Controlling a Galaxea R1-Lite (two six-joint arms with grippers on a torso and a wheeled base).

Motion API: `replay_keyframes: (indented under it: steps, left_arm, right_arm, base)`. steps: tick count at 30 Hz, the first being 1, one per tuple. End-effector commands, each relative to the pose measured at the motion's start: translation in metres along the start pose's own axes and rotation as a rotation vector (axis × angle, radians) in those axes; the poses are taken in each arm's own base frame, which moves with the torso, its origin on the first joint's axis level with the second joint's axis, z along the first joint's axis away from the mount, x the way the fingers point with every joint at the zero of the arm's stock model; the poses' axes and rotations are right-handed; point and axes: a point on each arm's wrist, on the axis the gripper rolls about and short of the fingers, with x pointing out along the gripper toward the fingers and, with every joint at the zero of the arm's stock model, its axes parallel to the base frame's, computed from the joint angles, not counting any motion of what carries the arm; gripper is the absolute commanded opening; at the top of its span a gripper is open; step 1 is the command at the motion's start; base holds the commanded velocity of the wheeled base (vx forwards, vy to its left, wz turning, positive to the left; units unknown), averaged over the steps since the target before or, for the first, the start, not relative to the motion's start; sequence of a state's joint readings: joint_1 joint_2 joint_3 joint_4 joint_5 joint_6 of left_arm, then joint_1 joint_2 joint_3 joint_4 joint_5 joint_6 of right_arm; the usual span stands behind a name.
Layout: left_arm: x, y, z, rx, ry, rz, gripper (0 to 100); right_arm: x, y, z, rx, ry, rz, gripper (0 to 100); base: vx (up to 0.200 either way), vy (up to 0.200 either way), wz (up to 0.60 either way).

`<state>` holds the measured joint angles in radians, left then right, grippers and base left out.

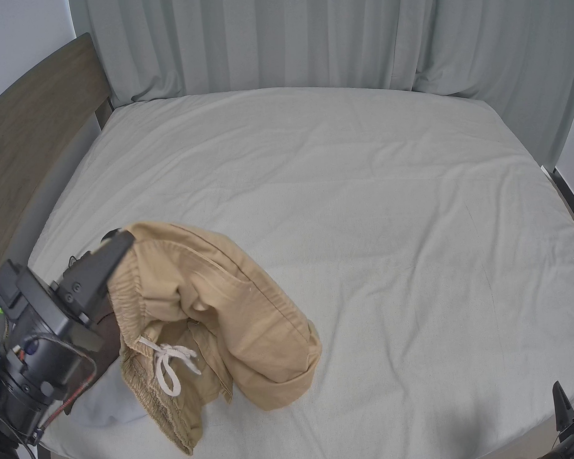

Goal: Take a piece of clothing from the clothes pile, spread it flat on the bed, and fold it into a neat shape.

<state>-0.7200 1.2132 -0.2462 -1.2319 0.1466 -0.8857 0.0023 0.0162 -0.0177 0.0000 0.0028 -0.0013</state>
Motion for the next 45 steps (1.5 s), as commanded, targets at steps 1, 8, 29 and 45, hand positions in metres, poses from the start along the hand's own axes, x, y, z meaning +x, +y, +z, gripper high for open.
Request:
replay_keyframes:
  steps: [1,8,29,45]
  left_arm:
    - [0.017,0.026,-0.027,0.023,0.160,0.099,0]
    - [0.055,0.033,-0.080,0.011,0.353,0.062,0]
    - [0.113,-0.110,-0.127,-0.356,0.430,-0.558,0]
    - [0.138,0.024,-0.111,-0.052,0.299,-0.161,0]
  right_arm:
    - [0.000,0.000,-0.005,0.000,0.001,0.001,100]
    - [0.000,0.000,-0.005,0.000,0.001,0.003,100]
    - [0.000,0.000,-0.005,-0.002,0.000,0.003,100]
    - [0.000,0.000,-0.005,-0.002,0.000,0.003,100]
  base:
    - [0.000,0.000,0.00]
    - [0.000,0.000,0.00]
    - [0.000,0.000,0.00]
    - [0.000,0.000,0.00]
